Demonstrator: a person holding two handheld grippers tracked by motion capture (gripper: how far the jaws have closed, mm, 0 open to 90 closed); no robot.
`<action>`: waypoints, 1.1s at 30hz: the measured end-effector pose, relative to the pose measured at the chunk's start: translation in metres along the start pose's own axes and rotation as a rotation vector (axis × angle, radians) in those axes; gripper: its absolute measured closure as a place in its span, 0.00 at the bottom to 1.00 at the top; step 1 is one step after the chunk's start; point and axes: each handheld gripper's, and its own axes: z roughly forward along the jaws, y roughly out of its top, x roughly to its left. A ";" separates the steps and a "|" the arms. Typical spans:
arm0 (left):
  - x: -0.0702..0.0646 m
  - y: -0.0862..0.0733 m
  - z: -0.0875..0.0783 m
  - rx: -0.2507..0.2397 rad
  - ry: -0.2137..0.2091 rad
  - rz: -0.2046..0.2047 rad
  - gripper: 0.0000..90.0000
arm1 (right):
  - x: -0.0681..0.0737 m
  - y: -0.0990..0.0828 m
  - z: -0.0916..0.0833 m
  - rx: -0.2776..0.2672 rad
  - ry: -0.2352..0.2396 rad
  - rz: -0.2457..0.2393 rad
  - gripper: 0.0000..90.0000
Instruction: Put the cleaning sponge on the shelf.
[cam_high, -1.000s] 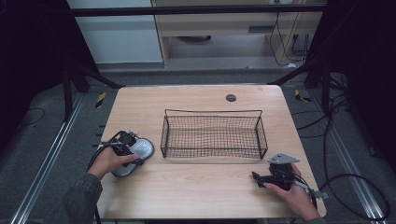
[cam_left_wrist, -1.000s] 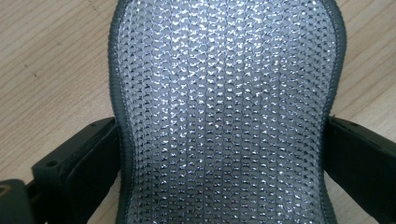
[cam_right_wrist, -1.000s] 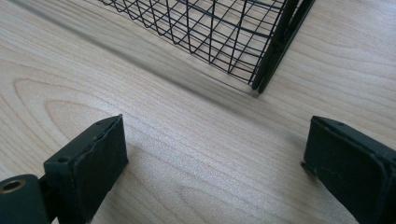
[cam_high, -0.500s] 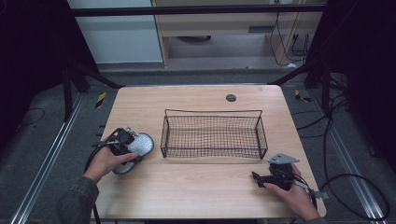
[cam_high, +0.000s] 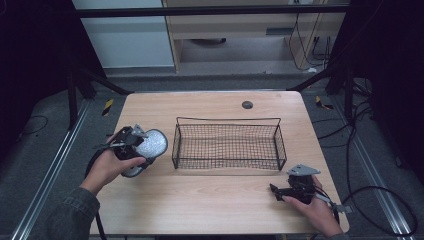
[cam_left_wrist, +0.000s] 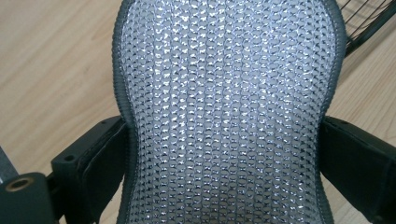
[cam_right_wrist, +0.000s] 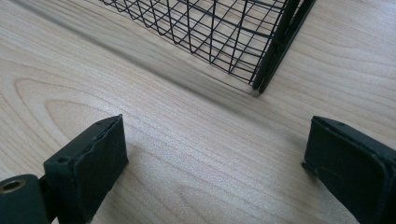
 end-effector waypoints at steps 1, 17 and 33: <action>0.000 0.000 0.000 0.000 0.000 0.000 0.06 | 0.000 0.000 0.000 0.000 0.001 0.001 0.07; -0.013 0.045 -0.012 -0.014 0.014 0.104 0.06 | 0.000 0.000 0.000 0.000 0.007 0.007 0.07; -0.030 0.081 -0.007 -0.034 0.005 0.174 0.06 | 0.000 0.000 0.000 -0.001 0.006 0.005 0.07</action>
